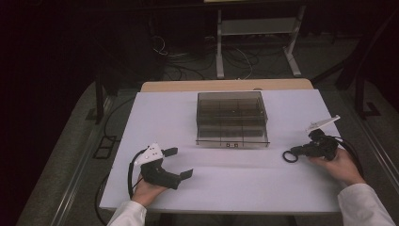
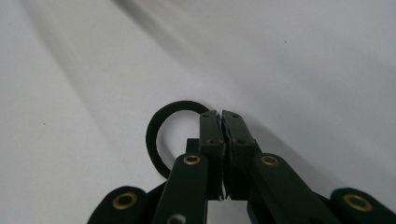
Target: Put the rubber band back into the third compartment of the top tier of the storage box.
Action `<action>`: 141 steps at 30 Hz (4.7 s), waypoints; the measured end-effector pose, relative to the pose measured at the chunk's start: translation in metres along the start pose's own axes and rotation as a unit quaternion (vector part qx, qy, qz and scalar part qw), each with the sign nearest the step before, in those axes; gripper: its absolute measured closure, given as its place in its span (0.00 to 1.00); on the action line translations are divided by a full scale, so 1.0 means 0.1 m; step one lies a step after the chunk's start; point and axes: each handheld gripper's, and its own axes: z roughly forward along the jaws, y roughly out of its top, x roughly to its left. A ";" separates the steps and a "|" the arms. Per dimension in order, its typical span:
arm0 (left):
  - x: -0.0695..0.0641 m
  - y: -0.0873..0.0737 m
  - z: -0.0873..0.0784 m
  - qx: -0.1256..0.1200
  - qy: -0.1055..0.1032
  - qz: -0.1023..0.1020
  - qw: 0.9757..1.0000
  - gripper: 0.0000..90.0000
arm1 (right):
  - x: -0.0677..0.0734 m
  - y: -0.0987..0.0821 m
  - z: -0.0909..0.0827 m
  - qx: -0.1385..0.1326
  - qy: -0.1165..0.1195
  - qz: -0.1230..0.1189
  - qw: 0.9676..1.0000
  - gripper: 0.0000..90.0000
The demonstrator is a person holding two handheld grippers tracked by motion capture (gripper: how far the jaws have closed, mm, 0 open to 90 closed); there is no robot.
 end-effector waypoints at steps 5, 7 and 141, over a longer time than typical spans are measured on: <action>0.00 0.00 0.00 0.000 0.000 0.000 1.000 0.00 | 0.00 0.00 -0.05 -0.011 0.004 0.004 1.000 0.96; 0.00 0.00 0.00 0.000 0.000 0.001 1.000 0.00 | 0.00 0.00 -0.06 -0.014 0.006 0.004 1.000 0.96; 0.00 0.01 -0.02 -0.005 0.000 0.002 1.000 0.00 | 0.74 1.24 -0.43 -0.052 0.035 -0.131 0.989 0.96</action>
